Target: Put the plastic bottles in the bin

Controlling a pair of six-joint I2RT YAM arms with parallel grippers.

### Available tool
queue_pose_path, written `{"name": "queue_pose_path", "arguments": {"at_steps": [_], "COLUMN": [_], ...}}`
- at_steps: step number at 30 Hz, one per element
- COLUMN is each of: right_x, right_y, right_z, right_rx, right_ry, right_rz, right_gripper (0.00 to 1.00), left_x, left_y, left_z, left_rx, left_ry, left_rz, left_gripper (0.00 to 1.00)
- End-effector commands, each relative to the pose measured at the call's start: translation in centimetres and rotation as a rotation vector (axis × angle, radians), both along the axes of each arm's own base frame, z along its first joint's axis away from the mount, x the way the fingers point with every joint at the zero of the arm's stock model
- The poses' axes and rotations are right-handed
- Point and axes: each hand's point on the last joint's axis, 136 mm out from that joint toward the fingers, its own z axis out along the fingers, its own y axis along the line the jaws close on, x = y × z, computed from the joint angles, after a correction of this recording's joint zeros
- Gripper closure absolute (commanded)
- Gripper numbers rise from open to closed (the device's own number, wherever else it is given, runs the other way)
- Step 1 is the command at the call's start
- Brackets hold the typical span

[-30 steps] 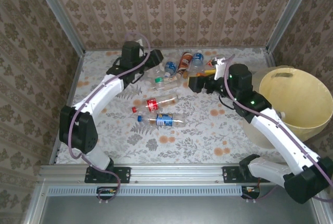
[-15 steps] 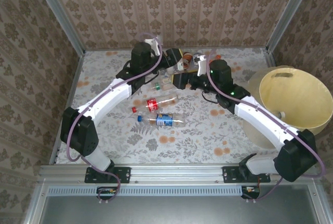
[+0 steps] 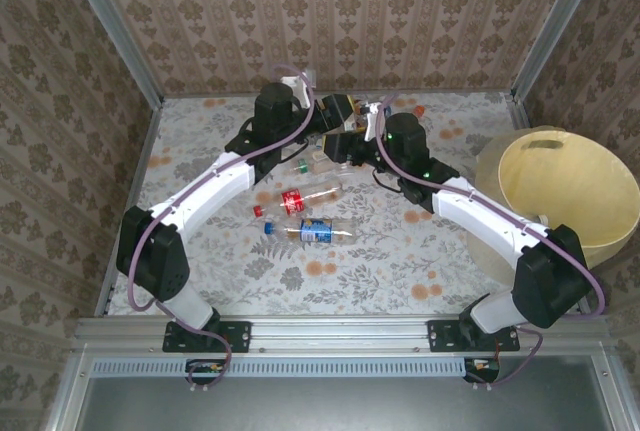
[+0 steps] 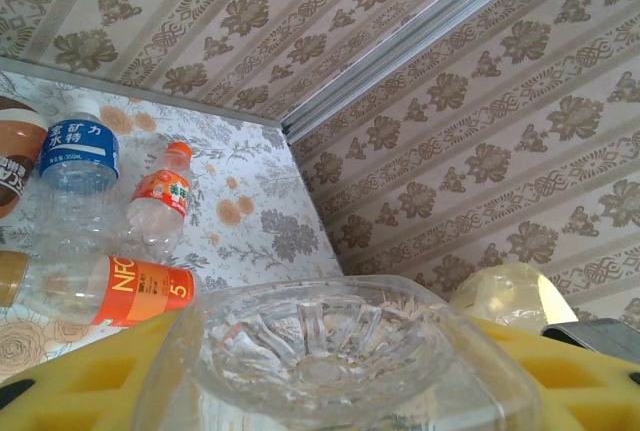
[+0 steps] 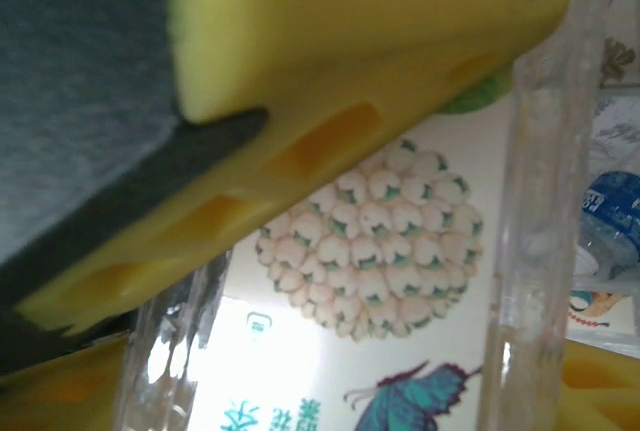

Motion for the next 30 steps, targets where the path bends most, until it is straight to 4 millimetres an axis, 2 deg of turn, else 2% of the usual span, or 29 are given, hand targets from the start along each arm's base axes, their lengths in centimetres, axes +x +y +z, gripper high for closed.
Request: {"name": "queue_pose_path", "arguments": {"at_steps": [1,4,9,11,13,15,20,25,30], "right_x": [0.7,0.5,0.4,0.4,0.6,0.1,-0.5,-1.9,-3.7], "right_y": [-0.5,-0.9,-2.0,-2.6,-3.2,-4.2,-6.9,-11.3,-15.3], "right_z": [1.7,1.6,0.8,0.5,0.0,1.1,2.8,5.3,7.8], "right_rx": [-0.023,-0.039,-0.1,-0.117,-0.134,-0.138,-0.188,-0.252,-0.258], "right_ry": [-0.075,-0.079,-0.062,-0.053,-0.038,-0.061,-0.082,-0.103,-0.114], "right_rz": [-0.031,-0.044,-0.076,-0.091,-0.107,-0.129,-0.177,-0.26,-0.282], "right_gripper": [0.35,0.39,0.41,0.41,0.41,0.41,0.41,0.41,0.41], "left_x": [-1.2,-1.4,-2.3,-2.8,-3.1,-3.3,-2.6,-1.4,-0.5], "left_y": [-0.2,-0.2,0.9,1.7,2.6,3.3,5.7,9.0,11.0], "left_z": [2.8,3.1,6.4,7.5,8.3,8.6,7.5,5.4,3.6], "left_rx": [-0.053,-0.056,-0.011,0.021,0.035,0.04,0.095,0.174,0.219], "left_ry": [-0.051,-0.06,-0.16,-0.213,-0.25,-0.267,-0.264,-0.217,-0.187], "left_rz": [-0.037,-0.046,-0.101,-0.088,-0.059,-0.03,0.089,0.249,0.326], "left_gripper": [0.44,0.39,0.11,0.03,0.0,0.0,0.0,0.0,0.0]}}
